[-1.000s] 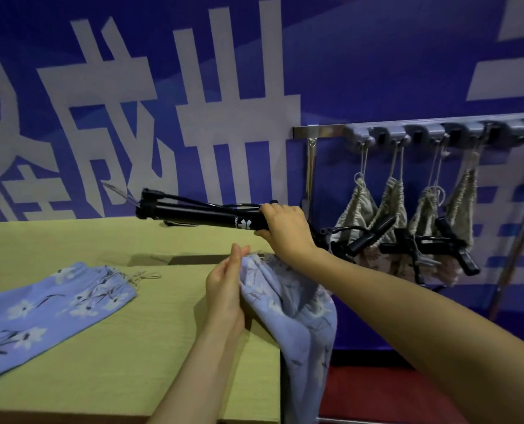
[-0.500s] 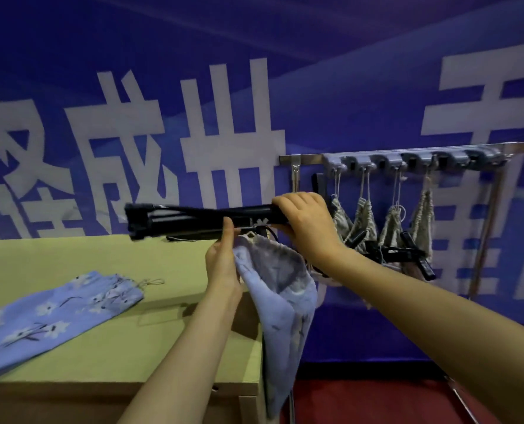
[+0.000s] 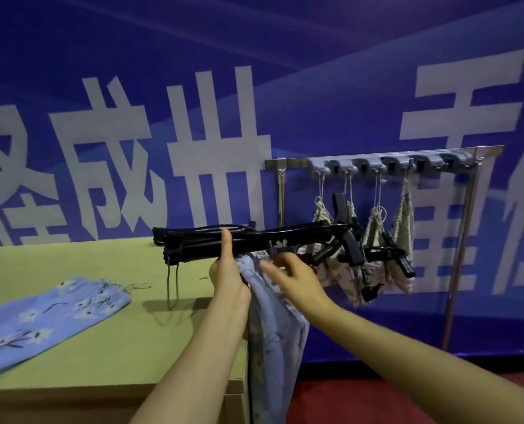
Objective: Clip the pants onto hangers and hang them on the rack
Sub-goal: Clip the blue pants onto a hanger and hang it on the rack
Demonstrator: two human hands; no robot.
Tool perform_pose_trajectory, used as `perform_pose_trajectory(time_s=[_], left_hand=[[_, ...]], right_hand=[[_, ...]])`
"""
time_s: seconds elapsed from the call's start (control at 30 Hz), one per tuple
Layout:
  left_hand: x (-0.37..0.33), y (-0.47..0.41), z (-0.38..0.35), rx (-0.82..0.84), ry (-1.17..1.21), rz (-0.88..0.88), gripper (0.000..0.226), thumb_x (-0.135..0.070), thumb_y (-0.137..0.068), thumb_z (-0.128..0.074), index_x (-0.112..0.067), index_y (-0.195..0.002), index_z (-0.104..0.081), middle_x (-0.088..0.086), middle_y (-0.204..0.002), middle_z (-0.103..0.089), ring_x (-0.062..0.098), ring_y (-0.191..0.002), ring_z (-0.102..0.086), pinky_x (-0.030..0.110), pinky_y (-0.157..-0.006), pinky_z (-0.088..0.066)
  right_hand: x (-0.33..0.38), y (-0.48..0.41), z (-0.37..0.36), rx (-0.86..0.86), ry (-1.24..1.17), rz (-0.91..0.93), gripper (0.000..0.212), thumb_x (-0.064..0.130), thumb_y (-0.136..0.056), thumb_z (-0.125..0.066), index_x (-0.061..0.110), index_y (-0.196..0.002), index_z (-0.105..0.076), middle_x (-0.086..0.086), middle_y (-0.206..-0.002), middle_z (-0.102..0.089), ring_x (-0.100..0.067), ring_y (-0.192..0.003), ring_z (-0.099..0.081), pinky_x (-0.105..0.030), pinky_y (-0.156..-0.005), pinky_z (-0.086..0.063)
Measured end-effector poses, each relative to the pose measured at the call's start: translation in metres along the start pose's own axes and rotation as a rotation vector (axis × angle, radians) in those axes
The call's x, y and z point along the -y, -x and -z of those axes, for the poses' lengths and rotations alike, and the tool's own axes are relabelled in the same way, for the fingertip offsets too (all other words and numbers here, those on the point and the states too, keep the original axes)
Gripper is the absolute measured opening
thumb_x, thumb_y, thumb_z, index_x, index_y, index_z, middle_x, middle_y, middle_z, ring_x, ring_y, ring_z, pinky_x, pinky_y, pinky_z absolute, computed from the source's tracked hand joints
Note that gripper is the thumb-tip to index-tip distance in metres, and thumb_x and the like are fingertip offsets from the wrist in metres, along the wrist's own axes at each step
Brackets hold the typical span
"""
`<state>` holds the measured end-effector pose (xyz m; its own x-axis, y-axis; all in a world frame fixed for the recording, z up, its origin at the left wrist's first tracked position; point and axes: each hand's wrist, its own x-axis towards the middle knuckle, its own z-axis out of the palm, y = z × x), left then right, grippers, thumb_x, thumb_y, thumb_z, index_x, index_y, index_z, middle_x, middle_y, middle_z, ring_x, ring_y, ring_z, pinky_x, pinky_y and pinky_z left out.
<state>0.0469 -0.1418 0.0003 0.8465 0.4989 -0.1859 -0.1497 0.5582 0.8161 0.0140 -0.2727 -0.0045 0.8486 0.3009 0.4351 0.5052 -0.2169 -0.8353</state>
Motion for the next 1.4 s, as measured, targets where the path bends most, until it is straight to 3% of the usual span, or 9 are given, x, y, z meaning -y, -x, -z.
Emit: perform_pose_trajectory(time_s=[0.1,0.3,0.43,0.53,0.63,0.77,1.0,1.3,1.4], left_hand=[[0.004,0.0,-0.002,0.08,-0.024,-0.003,0.083,-0.075,-0.038,-0.072,-0.006,-0.082,-0.063,0.013,-0.087,-0.066,0.028,-0.082,-0.066,0.044,-0.084,-0.056],[0.004,0.0,0.003,0.269,-0.091,0.045,0.079,-0.07,-0.039,-0.08,-0.007,-0.082,-0.059,0.012,-0.071,-0.056,0.026,-0.068,-0.059,0.039,-0.074,-0.052],[0.013,-0.006,0.025,0.426,-0.146,0.256,0.081,-0.09,-0.049,-0.055,-0.012,-0.065,-0.043,0.017,-0.068,-0.044,0.027,-0.059,-0.048,0.034,-0.064,-0.045],[0.013,-0.007,0.046,0.291,-0.131,0.351,0.117,-0.093,-0.055,-0.035,0.004,-0.117,-0.057,0.026,-0.115,-0.058,0.037,-0.106,-0.058,0.047,-0.097,-0.043],[0.004,0.004,0.043,0.186,-0.155,0.252,0.101,-0.075,-0.084,-0.022,0.009,-0.135,-0.042,0.029,-0.132,-0.05,0.039,-0.124,-0.048,0.045,-0.104,-0.036],[0.002,0.012,0.033,0.073,-0.545,-0.212,0.031,-0.023,-0.1,-0.04,-0.005,-0.109,-0.063,0.013,-0.113,-0.063,0.026,-0.112,-0.055,0.028,-0.088,-0.044],[-0.009,0.006,0.023,0.269,-0.929,-0.565,0.037,0.003,-0.095,-0.039,-0.001,-0.13,-0.052,0.008,-0.117,-0.054,0.018,-0.111,-0.051,0.016,-0.089,-0.034],[-0.023,0.012,0.035,0.297,-1.025,-0.463,0.047,0.0,-0.094,-0.046,-0.007,-0.14,-0.041,0.009,-0.138,-0.049,0.022,-0.127,-0.047,0.029,-0.098,-0.044],[-0.025,0.025,0.026,0.345,-0.979,-0.383,0.042,-0.001,-0.094,-0.047,-0.009,-0.136,-0.046,0.01,-0.122,-0.058,0.026,-0.116,-0.056,0.029,-0.081,-0.05]], right_hand=[[0.0,-0.018,0.0,-0.09,-0.729,-0.347,0.041,0.048,-0.081,-0.062,0.01,-0.095,-0.068,-0.01,-0.097,-0.073,-0.02,-0.091,-0.07,-0.034,-0.084,-0.053],[0.021,-0.053,0.004,-0.269,-1.281,-0.26,0.043,0.022,-0.085,-0.062,-0.001,-0.121,-0.057,-0.013,-0.11,-0.065,-0.024,-0.1,-0.064,-0.032,-0.086,-0.055],[0.04,-0.074,0.037,-0.513,-1.206,-0.18,0.029,0.018,-0.089,-0.062,0.007,-0.116,-0.055,-0.006,-0.098,-0.066,-0.019,-0.089,-0.065,-0.035,-0.09,-0.053],[0.048,-0.089,0.066,-0.654,-1.133,-0.082,0.034,0.02,-0.09,-0.063,0.018,-0.122,-0.052,-0.004,-0.112,-0.064,-0.022,-0.106,-0.063,-0.038,-0.099,-0.05],[0.058,-0.098,0.09,-0.743,-1.084,0.0,0.036,0.023,-0.09,-0.064,0.024,-0.122,-0.048,-0.003,-0.119,-0.061,-0.022,-0.114,-0.06,-0.042,-0.102,-0.047],[0.061,-0.089,0.085,-0.627,-0.836,-0.007,0.05,0.026,-0.088,-0.066,0.019,-0.133,-0.046,0.0,-0.119,-0.06,-0.02,-0.114,-0.059,-0.038,-0.1,-0.048],[0.056,-0.06,0.012,-0.365,-0.587,-0.022,0.046,0.023,-0.088,-0.065,0.014,-0.129,-0.046,0.005,-0.103,-0.058,-0.014,-0.097,-0.057,-0.024,-0.08,-0.049],[0.068,-0.053,0.014,-0.325,-0.544,0.028,0.051,0.024,-0.088,-0.064,0.019,-0.134,-0.043,0.009,-0.109,-0.056,-0.016,-0.108,-0.057,-0.024,-0.086,-0.048],[0.074,-0.049,0.022,-0.306,-0.451,0.071,0.05,0.027,-0.088,-0.064,0.021,-0.133,-0.042,0.011,-0.107,-0.055,-0.021,-0.112,-0.057,-0.034,-0.094,-0.049]])
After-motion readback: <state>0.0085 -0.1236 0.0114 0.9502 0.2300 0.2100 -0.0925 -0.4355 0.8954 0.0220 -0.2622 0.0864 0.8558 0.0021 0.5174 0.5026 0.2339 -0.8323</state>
